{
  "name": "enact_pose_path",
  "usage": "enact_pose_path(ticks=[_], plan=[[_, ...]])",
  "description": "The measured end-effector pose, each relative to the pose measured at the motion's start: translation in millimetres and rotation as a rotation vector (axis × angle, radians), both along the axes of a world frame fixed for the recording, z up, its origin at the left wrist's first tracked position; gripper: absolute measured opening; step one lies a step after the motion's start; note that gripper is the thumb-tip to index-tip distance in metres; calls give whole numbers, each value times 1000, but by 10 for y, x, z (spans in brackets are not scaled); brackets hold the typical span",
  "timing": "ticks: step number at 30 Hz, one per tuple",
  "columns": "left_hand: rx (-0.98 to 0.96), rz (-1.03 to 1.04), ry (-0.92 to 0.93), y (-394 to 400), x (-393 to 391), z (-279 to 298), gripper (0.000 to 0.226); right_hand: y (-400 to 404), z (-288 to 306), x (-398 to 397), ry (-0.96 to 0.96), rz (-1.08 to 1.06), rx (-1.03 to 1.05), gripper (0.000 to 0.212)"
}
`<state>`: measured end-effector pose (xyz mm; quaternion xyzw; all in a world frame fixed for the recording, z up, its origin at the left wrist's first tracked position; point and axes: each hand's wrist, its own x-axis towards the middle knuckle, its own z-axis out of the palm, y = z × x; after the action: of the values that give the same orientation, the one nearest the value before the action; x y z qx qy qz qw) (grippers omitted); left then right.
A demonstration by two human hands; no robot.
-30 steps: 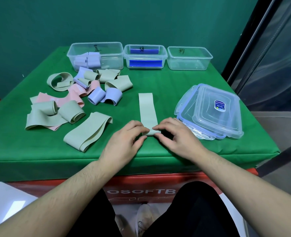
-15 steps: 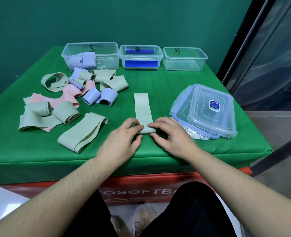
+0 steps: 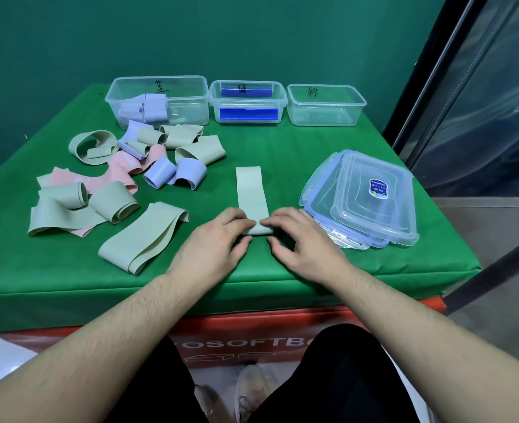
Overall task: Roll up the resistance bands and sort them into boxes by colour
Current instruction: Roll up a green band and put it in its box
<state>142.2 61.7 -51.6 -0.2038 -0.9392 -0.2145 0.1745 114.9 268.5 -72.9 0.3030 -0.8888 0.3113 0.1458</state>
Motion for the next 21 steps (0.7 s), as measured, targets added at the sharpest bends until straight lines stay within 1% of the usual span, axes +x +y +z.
enact_pose_path(ticks=[3,6,9,13,21], plan=[[14,16,-19,22,-10,11,26,2,-12,-15,-23,0,-17,32],[35,8,-6,28,-6,8,24,-2,-2,-32,-49,0,-60,27],[46,6,16,17,25,-21,24,-7,-1,-17,-15,-2,-72,24],[71,-24,57,9,91,-49,22,16,2,42,43,25,-90,26],[111,-112,94,-60,226,-96,11,21,35,116,75,107,-35,26]])
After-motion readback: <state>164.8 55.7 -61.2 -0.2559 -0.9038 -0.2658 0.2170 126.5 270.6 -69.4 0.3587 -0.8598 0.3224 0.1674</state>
